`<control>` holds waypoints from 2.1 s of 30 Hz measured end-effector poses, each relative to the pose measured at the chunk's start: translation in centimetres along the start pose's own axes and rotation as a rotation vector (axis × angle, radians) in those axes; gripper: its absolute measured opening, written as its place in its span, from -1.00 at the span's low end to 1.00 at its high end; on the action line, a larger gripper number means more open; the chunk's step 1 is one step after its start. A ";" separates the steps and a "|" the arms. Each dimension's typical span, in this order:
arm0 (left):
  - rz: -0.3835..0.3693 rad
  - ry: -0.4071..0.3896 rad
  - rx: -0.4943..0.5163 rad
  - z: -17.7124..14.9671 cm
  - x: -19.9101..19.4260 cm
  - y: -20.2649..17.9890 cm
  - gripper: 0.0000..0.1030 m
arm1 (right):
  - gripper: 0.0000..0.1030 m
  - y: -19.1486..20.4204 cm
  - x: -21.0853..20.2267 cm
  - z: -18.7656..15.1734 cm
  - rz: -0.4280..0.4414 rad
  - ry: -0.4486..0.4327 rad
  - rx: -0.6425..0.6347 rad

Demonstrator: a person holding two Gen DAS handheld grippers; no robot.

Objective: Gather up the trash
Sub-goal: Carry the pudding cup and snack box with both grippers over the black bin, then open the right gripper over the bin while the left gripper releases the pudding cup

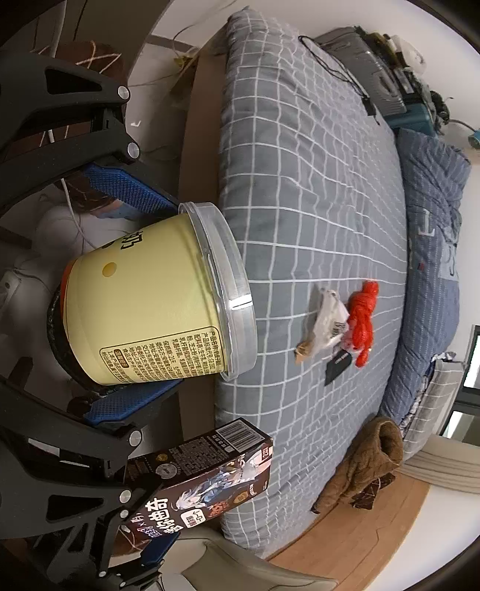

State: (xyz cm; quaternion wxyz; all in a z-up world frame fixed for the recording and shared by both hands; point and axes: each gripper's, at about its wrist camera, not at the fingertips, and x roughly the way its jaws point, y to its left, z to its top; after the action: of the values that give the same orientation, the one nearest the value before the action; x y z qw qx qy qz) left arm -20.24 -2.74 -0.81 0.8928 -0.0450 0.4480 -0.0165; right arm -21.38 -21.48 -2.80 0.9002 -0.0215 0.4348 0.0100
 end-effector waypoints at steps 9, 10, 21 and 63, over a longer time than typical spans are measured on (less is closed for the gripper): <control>0.000 0.038 0.012 -1.8 2.6 0.2 0.62 | 0.71 1.2 2.6 -2.1 0.003 0.053 -0.026; -0.002 0.043 0.014 -2.0 3.0 0.2 0.62 | 0.71 1.2 2.8 -2.3 0.004 0.058 -0.026; -0.005 0.075 0.024 -3.3 6.6 0.9 0.62 | 0.71 1.0 6.7 -4.2 0.011 0.127 -0.017; -0.026 0.249 -0.010 -6.0 15.3 5.1 0.63 | 0.85 3.9 17.5 -3.9 0.068 0.280 -0.070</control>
State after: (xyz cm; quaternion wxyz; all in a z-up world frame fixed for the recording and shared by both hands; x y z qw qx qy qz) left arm -15.90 0.90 -17.07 0.8297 -0.0529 0.5549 -0.0314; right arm -13.72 -17.73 -19.02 0.8288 -0.0390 0.5557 0.0526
